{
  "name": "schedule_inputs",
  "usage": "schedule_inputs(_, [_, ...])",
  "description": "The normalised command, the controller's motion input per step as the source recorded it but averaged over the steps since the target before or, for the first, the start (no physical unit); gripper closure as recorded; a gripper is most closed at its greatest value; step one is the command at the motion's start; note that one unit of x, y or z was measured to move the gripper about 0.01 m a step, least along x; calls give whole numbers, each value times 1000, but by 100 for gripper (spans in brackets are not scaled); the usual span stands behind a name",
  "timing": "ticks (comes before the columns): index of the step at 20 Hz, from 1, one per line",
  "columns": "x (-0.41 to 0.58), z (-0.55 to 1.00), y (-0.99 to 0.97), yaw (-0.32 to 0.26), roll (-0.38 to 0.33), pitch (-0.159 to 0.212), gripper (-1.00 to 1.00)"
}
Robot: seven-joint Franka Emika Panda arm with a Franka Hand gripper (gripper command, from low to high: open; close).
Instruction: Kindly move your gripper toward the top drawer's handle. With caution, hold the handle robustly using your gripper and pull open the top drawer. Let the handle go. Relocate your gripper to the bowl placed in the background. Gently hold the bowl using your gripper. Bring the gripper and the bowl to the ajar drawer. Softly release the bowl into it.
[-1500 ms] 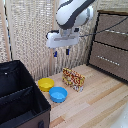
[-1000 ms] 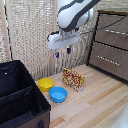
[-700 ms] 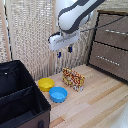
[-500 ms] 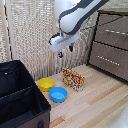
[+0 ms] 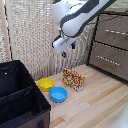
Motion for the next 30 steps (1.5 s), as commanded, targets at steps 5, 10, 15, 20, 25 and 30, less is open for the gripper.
schedule_inputs(5, [0, 117, -12, 113, -350, 0, -100])
schedule_inputs(10, [10, 106, -2, 95, -363, 0, -100])
schedule_inputs(15, [77, 219, 0, 86, -336, 2, -100])
schedule_inputs(20, [16, 512, 0, 94, -242, 7, -100])
schedule_inputs(25, [20, 656, -23, 58, -194, 11, -100])
schedule_inputs(30, [26, 248, -132, -5, -331, 1, -100])
